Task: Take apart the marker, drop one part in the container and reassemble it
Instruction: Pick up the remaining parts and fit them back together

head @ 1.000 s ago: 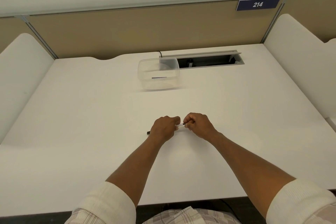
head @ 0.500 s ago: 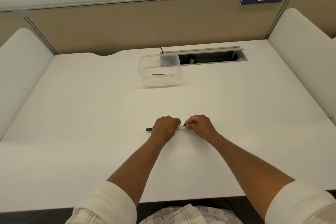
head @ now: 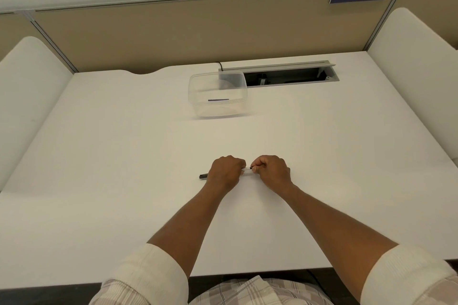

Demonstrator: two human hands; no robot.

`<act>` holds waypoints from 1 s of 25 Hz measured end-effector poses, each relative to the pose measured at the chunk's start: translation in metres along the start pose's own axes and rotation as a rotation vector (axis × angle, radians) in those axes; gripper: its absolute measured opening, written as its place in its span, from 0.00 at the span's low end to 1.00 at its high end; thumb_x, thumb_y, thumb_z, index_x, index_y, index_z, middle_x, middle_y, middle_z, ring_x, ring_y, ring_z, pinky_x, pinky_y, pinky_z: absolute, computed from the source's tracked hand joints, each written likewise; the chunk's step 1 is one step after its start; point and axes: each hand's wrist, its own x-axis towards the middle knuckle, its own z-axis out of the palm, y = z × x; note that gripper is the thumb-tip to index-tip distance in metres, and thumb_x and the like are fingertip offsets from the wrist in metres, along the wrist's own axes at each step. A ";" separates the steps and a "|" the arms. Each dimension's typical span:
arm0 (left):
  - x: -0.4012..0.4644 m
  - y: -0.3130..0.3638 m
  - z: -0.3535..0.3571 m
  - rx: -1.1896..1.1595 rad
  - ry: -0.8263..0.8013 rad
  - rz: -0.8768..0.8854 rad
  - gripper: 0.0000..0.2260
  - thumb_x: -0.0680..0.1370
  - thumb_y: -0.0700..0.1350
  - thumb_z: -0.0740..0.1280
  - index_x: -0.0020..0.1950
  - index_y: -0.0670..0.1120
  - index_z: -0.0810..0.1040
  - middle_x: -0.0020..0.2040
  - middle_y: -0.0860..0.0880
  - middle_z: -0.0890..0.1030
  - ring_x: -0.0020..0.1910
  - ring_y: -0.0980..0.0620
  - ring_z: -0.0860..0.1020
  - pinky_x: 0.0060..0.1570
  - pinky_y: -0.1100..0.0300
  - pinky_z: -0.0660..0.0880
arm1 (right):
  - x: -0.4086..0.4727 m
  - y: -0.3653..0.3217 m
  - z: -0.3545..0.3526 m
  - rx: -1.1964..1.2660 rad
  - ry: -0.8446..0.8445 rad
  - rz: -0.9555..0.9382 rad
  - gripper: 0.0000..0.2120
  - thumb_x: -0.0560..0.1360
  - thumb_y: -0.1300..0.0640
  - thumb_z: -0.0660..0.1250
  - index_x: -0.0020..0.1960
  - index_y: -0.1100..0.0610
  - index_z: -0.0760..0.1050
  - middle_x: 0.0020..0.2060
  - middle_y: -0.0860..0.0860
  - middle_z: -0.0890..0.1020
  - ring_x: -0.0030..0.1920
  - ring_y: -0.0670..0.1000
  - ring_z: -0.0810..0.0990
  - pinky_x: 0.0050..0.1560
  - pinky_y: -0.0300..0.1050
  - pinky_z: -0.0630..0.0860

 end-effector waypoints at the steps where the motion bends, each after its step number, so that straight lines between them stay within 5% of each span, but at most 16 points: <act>1: 0.000 0.000 0.000 0.000 0.000 -0.001 0.09 0.72 0.35 0.60 0.44 0.45 0.77 0.35 0.46 0.74 0.34 0.42 0.70 0.33 0.56 0.63 | 0.000 -0.001 0.001 -0.005 0.004 -0.002 0.06 0.72 0.57 0.69 0.39 0.47 0.81 0.35 0.39 0.82 0.44 0.44 0.78 0.58 0.52 0.70; 7: 0.002 -0.002 -0.001 -0.021 -0.013 0.000 0.08 0.75 0.37 0.62 0.47 0.47 0.78 0.38 0.45 0.78 0.35 0.43 0.71 0.34 0.56 0.64 | 0.004 0.004 0.002 -0.004 -0.061 -0.055 0.07 0.73 0.58 0.68 0.38 0.48 0.80 0.36 0.41 0.83 0.41 0.46 0.79 0.48 0.46 0.75; 13: 0.006 -0.006 -0.006 -0.037 -0.054 0.024 0.13 0.72 0.34 0.61 0.48 0.48 0.78 0.42 0.45 0.80 0.36 0.44 0.72 0.35 0.56 0.66 | 0.004 0.009 -0.004 -0.109 -0.087 -0.193 0.02 0.72 0.51 0.70 0.41 0.46 0.77 0.33 0.41 0.79 0.37 0.42 0.76 0.36 0.41 0.68; 18: 0.008 -0.007 -0.005 -0.038 -0.059 0.031 0.10 0.73 0.35 0.61 0.44 0.49 0.76 0.41 0.46 0.80 0.37 0.43 0.73 0.35 0.56 0.65 | 0.011 0.002 -0.008 -0.344 -0.099 -0.263 0.07 0.74 0.51 0.66 0.38 0.48 0.72 0.36 0.46 0.79 0.41 0.48 0.75 0.35 0.42 0.64; 25: 0.007 -0.011 0.001 -0.046 -0.018 0.036 0.10 0.74 0.37 0.62 0.48 0.49 0.78 0.40 0.45 0.80 0.35 0.44 0.72 0.34 0.56 0.65 | 0.017 0.002 -0.004 -0.288 -0.126 -0.204 0.09 0.76 0.52 0.65 0.36 0.48 0.73 0.39 0.50 0.78 0.44 0.50 0.75 0.37 0.43 0.64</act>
